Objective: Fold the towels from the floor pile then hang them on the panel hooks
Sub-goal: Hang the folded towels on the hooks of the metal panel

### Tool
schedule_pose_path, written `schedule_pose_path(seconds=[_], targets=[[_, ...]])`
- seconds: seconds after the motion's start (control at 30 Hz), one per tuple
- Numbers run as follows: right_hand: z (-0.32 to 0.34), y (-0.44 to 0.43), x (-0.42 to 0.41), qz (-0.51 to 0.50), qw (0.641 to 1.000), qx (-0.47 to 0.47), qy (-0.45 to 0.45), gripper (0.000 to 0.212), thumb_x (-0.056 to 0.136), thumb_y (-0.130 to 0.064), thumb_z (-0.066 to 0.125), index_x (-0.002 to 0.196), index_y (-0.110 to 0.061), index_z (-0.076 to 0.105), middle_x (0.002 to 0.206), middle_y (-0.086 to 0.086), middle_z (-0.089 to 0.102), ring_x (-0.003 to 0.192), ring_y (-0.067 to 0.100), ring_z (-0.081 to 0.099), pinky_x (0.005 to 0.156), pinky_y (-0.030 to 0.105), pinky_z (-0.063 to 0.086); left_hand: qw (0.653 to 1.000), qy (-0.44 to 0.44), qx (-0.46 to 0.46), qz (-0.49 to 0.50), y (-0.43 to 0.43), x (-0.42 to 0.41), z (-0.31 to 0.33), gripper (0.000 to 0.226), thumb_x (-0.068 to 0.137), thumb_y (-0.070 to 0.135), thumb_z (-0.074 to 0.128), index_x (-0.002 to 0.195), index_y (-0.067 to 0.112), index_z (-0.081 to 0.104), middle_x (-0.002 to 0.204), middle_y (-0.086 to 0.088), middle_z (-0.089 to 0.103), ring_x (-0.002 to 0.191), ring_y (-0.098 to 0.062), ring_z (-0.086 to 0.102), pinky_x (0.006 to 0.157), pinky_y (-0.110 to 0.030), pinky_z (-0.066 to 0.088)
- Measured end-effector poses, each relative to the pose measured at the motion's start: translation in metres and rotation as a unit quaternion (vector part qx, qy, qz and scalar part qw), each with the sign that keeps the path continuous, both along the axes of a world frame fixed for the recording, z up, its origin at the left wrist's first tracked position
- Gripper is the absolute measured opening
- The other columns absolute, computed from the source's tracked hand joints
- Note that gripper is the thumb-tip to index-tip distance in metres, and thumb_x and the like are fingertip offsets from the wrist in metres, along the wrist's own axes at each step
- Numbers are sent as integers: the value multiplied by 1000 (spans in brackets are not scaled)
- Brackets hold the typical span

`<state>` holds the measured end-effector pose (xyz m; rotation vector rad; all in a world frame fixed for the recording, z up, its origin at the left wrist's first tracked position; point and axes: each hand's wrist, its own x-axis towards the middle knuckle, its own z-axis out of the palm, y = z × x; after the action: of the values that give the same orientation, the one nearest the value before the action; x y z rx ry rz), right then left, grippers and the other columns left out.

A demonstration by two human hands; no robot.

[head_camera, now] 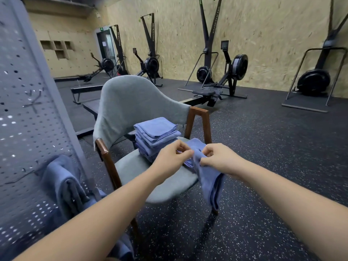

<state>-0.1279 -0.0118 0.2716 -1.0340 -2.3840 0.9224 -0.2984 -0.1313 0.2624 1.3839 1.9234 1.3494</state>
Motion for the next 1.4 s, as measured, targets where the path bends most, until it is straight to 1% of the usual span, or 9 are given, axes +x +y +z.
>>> schedule_pose_path(seconds=[0.1,0.33,0.5,0.6,0.7,1.0,1.1,1.2,1.4], targets=[[20,-25,0,66,998,22,8,8,79,-20,78,83,-19,70,76,-6,71,68,5,56,66,31,46,998,-61,-14,8,-23,-14,7,35,93,58,75,110,27,73,100,18,76,88,1,68,79,-21,49],[60,-93,-26,149,985,78,44,12,81,-18,78,82,-26,70,79,-12,73,69,-3,60,67,22,48,989,-140,28,43,-108,-39,31,57,80,69,80,83,14,66,86,-1,69,85,-13,62,86,-41,50],[86,-156,-49,202,972,106,57,10,84,-19,75,85,-27,71,79,-13,74,72,-2,63,68,21,49,980,-186,45,49,-188,-49,50,25,99,40,74,93,15,76,89,0,76,79,-11,66,68,-22,53],[94,-192,-67,232,967,83,63,6,85,-22,76,86,-26,72,81,-12,75,76,3,67,70,25,52,977,-197,59,48,-235,-65,61,33,96,40,76,114,13,79,116,-13,79,104,-23,71,99,-46,55],[98,-225,-92,253,964,59,62,7,84,-29,78,85,-24,73,82,-9,75,82,10,70,72,31,54,978,-190,48,74,-276,-84,73,39,90,43,84,111,11,78,113,-17,78,101,-25,68,98,-50,50],[108,-297,-184,256,962,75,49,22,81,-40,81,96,-27,71,88,-8,71,81,9,65,65,31,53,973,-13,-71,218,-345,-160,107,8,102,15,72,108,13,77,97,-1,79,72,-1,66,60,-11,47],[101,-312,-212,258,961,83,47,24,87,-36,77,100,-17,71,89,-2,70,74,7,60,57,29,47,962,2,-95,255,-349,-188,99,8,102,9,70,107,13,75,106,-10,79,90,-16,68,72,-20,53],[92,-327,-238,240,965,79,66,31,93,-32,70,99,-3,71,94,14,73,87,31,68,74,44,60,952,15,-85,295,-349,-204,91,17,102,-2,64,111,8,74,111,-16,78,96,-22,67,76,-25,53],[70,-342,-273,233,963,110,75,18,94,-27,60,96,-12,70,92,10,71,92,35,66,78,41,59,882,207,-163,390,-338,-202,84,20,97,11,68,105,27,75,96,9,72,93,-16,65,76,-24,43]])
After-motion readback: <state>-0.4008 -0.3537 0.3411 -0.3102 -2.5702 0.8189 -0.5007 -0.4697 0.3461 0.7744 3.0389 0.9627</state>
